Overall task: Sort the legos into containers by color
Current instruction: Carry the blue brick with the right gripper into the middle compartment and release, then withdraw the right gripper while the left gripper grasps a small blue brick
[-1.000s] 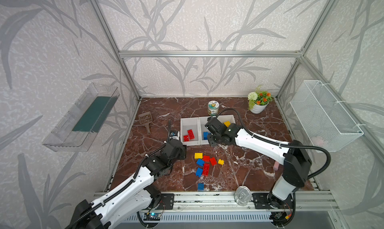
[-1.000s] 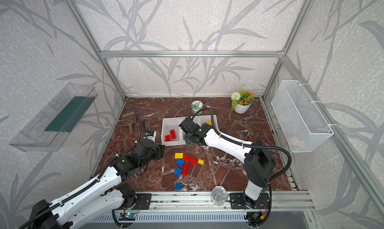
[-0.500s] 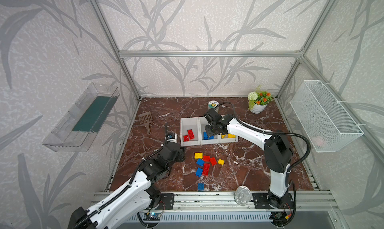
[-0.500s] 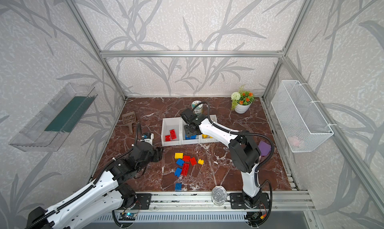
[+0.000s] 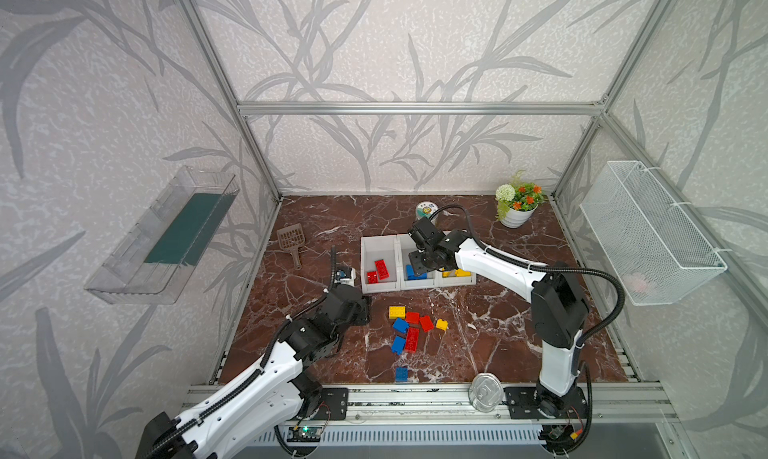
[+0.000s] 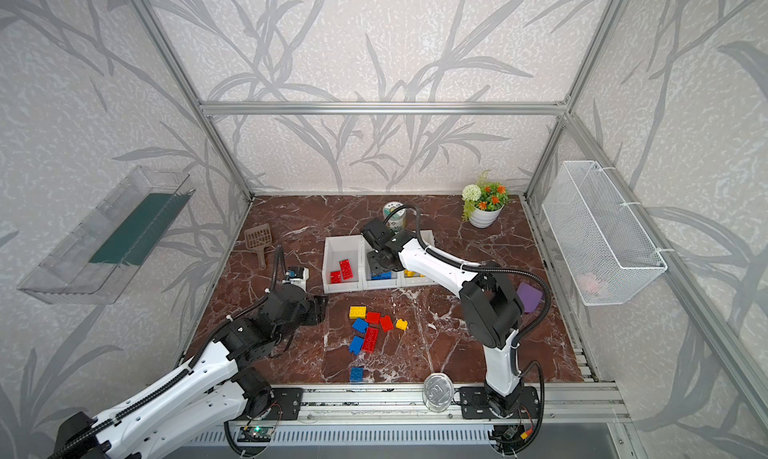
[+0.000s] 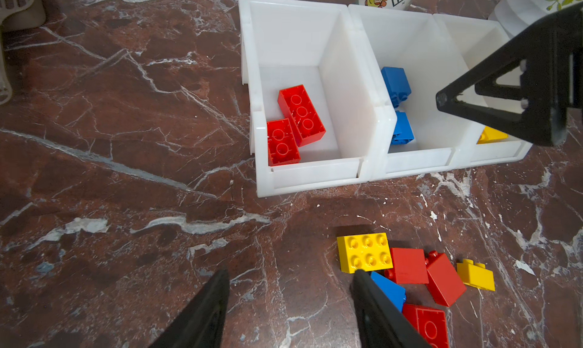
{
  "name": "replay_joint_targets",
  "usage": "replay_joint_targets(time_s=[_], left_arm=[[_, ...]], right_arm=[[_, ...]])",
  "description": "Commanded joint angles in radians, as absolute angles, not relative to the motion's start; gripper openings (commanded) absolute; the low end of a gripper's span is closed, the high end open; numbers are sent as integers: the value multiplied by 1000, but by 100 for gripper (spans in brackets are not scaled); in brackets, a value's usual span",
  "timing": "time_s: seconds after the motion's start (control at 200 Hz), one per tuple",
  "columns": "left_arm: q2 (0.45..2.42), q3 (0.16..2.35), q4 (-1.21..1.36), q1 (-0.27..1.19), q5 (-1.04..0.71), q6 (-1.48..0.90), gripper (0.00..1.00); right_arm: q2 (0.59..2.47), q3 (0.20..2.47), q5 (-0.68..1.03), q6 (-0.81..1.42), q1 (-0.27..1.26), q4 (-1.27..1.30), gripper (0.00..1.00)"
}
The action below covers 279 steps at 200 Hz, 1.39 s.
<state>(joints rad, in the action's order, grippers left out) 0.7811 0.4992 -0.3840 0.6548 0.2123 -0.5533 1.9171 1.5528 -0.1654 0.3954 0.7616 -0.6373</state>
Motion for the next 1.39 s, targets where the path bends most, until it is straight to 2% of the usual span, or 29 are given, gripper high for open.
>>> replay_joint_targets(time_s=[0.0,0.52,0.99,1.2,1.39], left_arm=[[780,488,-405,653,192,-565,65],[819,505,-478,701,50,-587,64],[867,535,-665,992,-98,-815,64],[990,548,-595,1118,-125,-917,66],[1123,603,-581,1166,-131,-937,66]], right_arm=[[1854,1530,-160,410,761,-648,62],[1595,1275,-189,498,761,-621,62],[1403,1040,-201,546,761,-585,62],[1326,934,-198,573,761,-565,62],[1258,862,-205,593,761,-558,62]])
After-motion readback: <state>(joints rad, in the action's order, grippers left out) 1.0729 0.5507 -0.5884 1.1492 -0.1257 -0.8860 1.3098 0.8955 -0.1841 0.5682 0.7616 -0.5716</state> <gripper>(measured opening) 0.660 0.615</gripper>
